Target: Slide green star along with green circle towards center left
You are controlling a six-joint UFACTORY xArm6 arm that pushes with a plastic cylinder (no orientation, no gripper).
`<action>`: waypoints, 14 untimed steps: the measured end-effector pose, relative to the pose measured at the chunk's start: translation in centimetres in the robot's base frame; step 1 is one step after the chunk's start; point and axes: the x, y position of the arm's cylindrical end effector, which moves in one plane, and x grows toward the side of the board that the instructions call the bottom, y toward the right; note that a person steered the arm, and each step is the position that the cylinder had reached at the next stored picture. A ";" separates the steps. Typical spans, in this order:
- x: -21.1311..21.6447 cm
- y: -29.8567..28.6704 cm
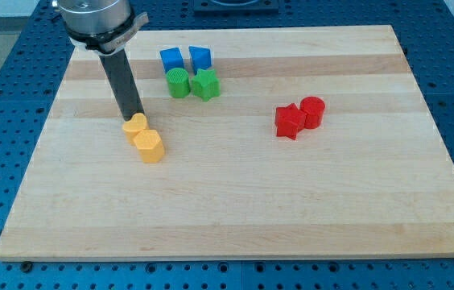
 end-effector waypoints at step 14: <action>-8.6 21.2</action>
